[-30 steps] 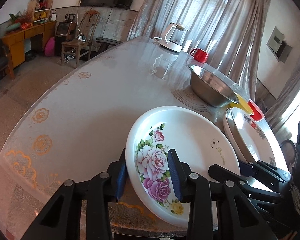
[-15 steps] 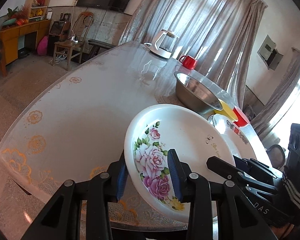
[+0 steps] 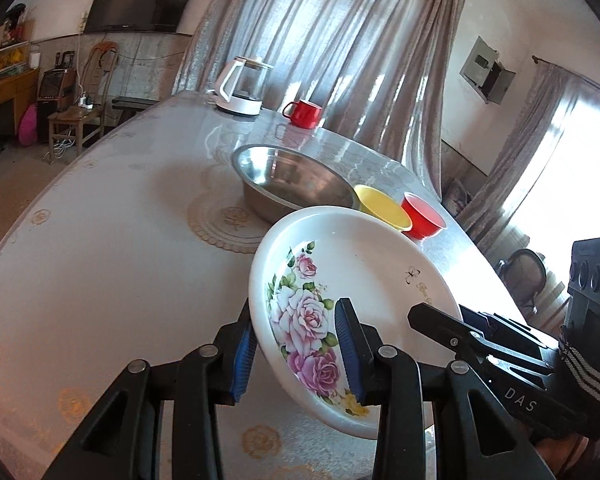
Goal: Organize plates and bowls
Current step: 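Carry the pink-rose plate over the stack and lower it onto the double-happiness plate, then set the pink-rose plate flat on the stack and open both grippers, then withdraw both grippers from the plate stack toward the steel basin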
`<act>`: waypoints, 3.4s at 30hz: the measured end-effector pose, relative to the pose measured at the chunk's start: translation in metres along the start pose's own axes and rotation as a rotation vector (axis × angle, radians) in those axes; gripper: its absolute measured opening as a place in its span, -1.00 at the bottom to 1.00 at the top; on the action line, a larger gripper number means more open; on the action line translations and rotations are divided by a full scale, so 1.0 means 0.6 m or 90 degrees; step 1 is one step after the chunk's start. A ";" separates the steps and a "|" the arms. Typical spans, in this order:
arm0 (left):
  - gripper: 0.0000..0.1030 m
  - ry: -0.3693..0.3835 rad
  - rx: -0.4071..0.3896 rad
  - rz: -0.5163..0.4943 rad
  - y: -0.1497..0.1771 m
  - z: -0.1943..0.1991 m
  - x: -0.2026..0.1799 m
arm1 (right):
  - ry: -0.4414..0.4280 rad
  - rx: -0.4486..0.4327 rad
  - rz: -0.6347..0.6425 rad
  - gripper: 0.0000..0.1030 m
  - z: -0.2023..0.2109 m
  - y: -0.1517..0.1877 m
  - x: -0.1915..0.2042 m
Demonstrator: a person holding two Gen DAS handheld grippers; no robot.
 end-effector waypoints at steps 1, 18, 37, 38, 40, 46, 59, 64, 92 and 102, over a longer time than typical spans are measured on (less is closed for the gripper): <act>-0.28 0.005 0.007 -0.006 0.001 -0.008 -0.012 | 0.009 0.002 -0.013 -0.37 0.003 0.003 -0.015; -0.28 0.012 0.081 -0.038 0.013 -0.108 -0.099 | 0.091 0.031 -0.128 -0.35 0.029 0.047 -0.153; -0.28 0.016 0.097 -0.018 0.034 -0.105 -0.097 | 0.084 0.065 -0.173 -0.18 0.013 0.072 -0.165; -0.28 0.017 0.095 -0.018 0.034 -0.102 -0.098 | 0.084 0.065 -0.174 -0.18 0.013 0.072 -0.166; -0.28 0.019 0.091 -0.019 0.033 -0.098 -0.100 | 0.083 0.066 -0.179 -0.17 0.014 0.072 -0.167; -0.28 0.017 0.092 -0.005 0.032 -0.098 -0.093 | 0.089 0.070 -0.175 -0.17 0.015 0.072 -0.164; -0.27 0.028 0.081 -0.025 0.033 -0.087 -0.105 | 0.100 0.065 -0.139 -0.16 0.014 0.064 -0.148; -0.26 -0.010 0.069 -0.041 0.032 -0.086 -0.098 | 0.099 0.066 -0.135 -0.16 0.013 0.064 -0.149; -0.21 -0.083 0.059 -0.043 0.039 -0.083 -0.057 | 0.107 0.051 -0.147 -0.14 0.021 0.064 -0.169; -0.19 -0.098 0.061 -0.028 0.046 -0.081 -0.037 | 0.134 0.035 -0.160 -0.31 0.017 0.059 -0.214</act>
Point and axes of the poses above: each gripper's, at about its wrist camera, not at the fingertips, and z roughly against the way its jaws point, x to its left, y to its underside, the point moved 9 cm from there along -z, roughly the way its jaws point, and after that the axes turned 10 degrees about z, right-handed, at the moved point
